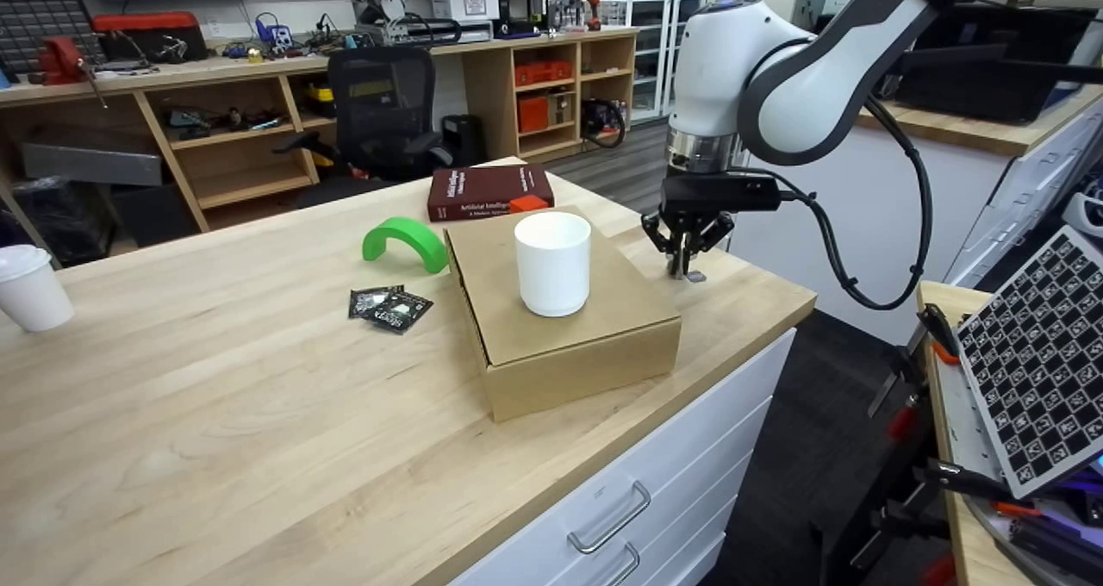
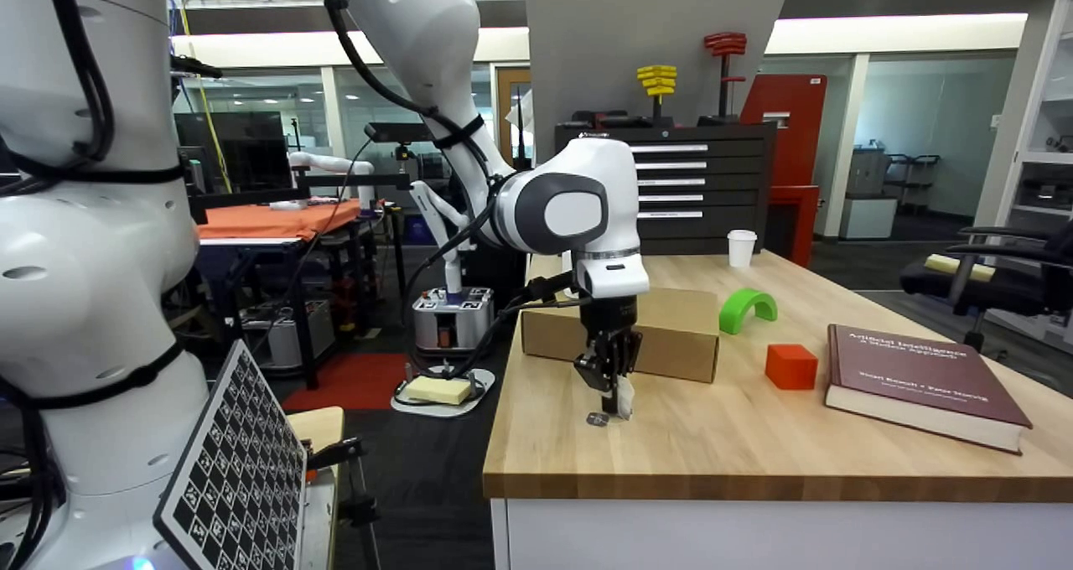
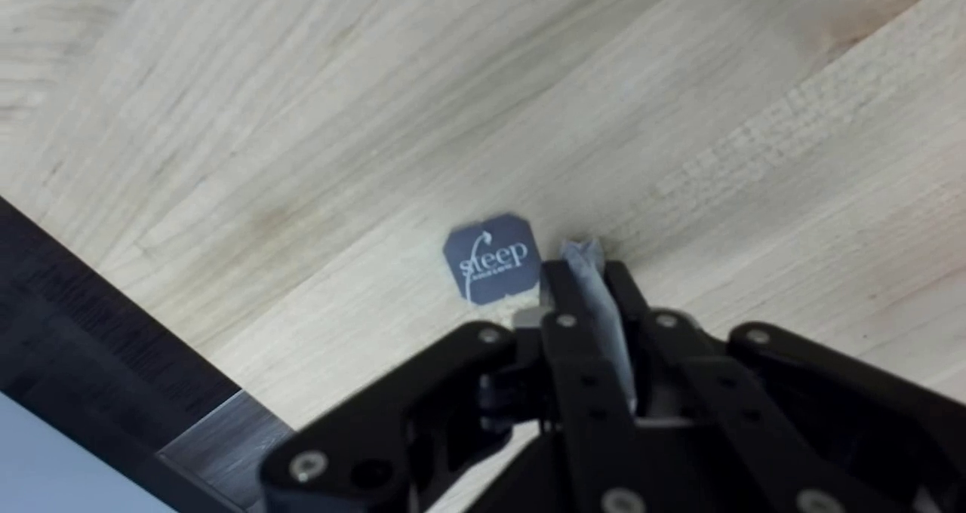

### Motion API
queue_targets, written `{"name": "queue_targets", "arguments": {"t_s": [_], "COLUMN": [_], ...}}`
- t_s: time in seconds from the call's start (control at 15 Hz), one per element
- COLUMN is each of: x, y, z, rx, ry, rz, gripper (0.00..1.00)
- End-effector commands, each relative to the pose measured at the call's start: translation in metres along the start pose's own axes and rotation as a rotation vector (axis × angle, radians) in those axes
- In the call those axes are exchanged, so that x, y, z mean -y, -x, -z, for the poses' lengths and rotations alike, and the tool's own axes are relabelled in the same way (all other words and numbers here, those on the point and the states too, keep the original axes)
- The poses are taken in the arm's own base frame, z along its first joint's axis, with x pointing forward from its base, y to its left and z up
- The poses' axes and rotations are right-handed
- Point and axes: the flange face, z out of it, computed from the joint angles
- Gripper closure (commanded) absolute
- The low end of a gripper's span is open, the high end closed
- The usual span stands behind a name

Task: Put the teabag in the mug

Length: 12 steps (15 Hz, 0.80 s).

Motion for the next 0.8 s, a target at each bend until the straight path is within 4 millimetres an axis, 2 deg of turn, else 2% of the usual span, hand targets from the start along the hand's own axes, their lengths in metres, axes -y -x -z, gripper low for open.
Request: {"name": "queue_targets", "arguments": {"t_s": [0.0, 0.27, 0.4, 0.73], "x": [0.012, 0.038, 0.049, 0.073], "y": [0.019, 0.047, 0.05, 0.05], "z": [0.04, 0.083, 0.097, 0.118], "rx": [-0.028, -0.082, -0.123, -0.209], "ry": [-0.019, -0.088, -0.109, -0.15], "rz": [0.074, 0.171, 0.211, 0.296], "gripper": [0.97, 0.97, 0.97, 0.97]}}
